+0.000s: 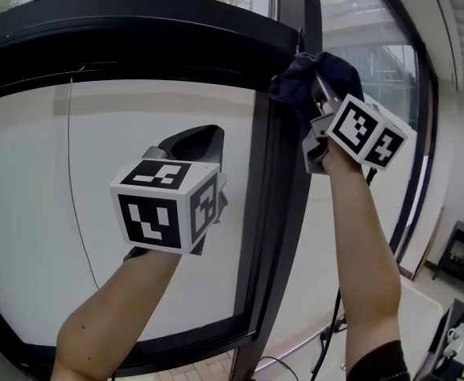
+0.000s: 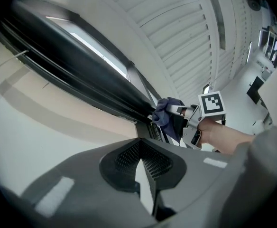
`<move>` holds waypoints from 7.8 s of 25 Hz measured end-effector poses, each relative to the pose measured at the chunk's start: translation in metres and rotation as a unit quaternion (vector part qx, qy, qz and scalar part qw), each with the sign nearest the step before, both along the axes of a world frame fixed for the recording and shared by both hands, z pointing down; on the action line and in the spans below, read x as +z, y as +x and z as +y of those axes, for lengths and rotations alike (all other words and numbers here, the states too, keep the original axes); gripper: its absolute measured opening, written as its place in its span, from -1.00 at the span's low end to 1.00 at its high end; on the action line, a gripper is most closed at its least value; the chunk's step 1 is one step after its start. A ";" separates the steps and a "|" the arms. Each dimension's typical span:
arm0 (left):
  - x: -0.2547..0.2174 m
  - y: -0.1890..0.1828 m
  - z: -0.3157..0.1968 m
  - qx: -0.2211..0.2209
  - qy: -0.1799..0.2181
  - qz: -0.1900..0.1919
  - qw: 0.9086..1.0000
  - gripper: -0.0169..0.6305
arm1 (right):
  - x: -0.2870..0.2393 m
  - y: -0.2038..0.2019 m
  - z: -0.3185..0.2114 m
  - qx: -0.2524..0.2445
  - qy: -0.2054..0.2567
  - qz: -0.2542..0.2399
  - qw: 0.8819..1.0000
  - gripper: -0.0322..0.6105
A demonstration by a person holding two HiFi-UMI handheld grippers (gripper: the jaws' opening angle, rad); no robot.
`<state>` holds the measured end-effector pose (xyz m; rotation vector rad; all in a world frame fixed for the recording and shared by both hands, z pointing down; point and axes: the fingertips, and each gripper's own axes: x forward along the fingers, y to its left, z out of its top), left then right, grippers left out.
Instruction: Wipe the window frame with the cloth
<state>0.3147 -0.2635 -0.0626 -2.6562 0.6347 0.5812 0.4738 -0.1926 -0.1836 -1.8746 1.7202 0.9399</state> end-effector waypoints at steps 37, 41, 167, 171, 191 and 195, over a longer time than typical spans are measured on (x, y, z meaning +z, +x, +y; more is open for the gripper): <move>0.157 0.014 -0.023 -0.073 -0.064 -0.027 0.995 -0.97 | 0.101 -0.020 -0.036 -0.035 -0.025 0.099 0.994 -0.70; 0.177 0.016 -0.022 -0.070 -0.079 -0.028 0.994 -0.97 | 0.121 -0.021 -0.038 -0.032 -0.027 0.103 0.994 -0.70; 0.569 0.035 -0.008 -0.060 -0.280 -0.228 0.930 -0.97 | 0.693 -0.011 -0.060 -0.088 -0.396 -0.037 0.913 -0.68; 0.581 0.033 -0.008 -0.063 -0.292 -0.229 0.927 -0.97 | 0.709 -0.010 -0.061 -0.086 -0.415 -0.035 0.905 -0.68; 0.599 0.030 0.002 -0.059 -0.301 -0.241 0.921 -0.97 | 0.742 -0.011 -0.066 -0.091 -0.469 -0.042 0.878 -0.68; 0.595 0.030 0.006 -0.062 -0.295 -0.237 0.924 -0.97 | 0.745 -0.014 -0.059 -0.085 -0.484 -0.032 0.871 -0.68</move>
